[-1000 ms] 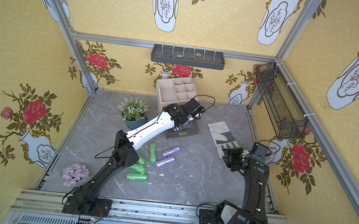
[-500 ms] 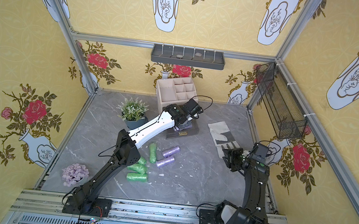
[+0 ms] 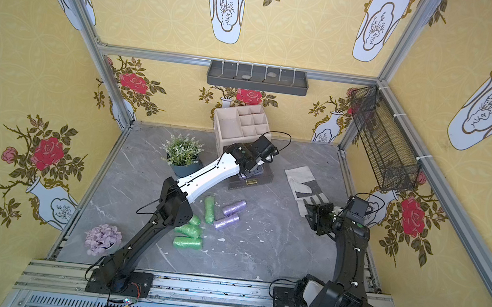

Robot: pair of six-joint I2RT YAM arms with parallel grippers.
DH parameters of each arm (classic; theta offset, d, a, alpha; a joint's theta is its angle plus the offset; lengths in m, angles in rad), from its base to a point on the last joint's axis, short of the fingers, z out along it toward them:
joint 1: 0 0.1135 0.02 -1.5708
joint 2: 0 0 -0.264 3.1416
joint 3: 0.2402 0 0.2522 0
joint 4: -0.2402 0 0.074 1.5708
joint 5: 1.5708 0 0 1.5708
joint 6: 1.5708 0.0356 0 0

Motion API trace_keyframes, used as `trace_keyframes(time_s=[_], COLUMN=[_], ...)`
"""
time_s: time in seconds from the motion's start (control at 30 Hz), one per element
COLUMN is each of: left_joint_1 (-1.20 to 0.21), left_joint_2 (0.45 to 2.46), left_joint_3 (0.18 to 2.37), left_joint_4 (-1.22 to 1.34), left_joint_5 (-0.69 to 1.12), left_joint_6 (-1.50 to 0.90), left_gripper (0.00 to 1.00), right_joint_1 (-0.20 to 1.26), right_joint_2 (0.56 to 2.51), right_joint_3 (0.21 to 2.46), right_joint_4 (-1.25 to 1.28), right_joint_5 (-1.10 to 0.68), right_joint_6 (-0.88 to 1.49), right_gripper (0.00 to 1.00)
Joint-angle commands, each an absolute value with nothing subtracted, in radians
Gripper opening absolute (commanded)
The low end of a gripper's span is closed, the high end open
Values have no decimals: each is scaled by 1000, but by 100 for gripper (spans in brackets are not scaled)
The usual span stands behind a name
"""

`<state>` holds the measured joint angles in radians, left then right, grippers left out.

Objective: Sort the rolls of trash bags by color and place them into the drawer
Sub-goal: Place the roll of trash bags in the drawer.

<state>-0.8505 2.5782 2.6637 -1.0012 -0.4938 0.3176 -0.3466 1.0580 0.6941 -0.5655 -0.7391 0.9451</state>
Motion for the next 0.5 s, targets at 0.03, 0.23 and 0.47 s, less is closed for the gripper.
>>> trace_keyframes(time_s=[0.03, 0.23, 0.47], left_joint_1=[-850, -862, -892], left_joint_2=[2567, 2495, 2377], left_joint_3=[2657, 2592, 2508], left_joint_4=[-968, -934, -904], left_joint_5=[-505, -485, -456], left_joint_6=[326, 318, 295], left_gripper=[50, 50, 49], right_joint_1=[-347, -348, -350], right_joint_2=[1057, 1048, 1028], right_joint_3=[697, 698, 714], right_joint_4=[-552, -558, -587], right_joint_5=[-741, -740, -744], right_joint_6=[935, 937, 928], right_gripper=[41, 41, 41])
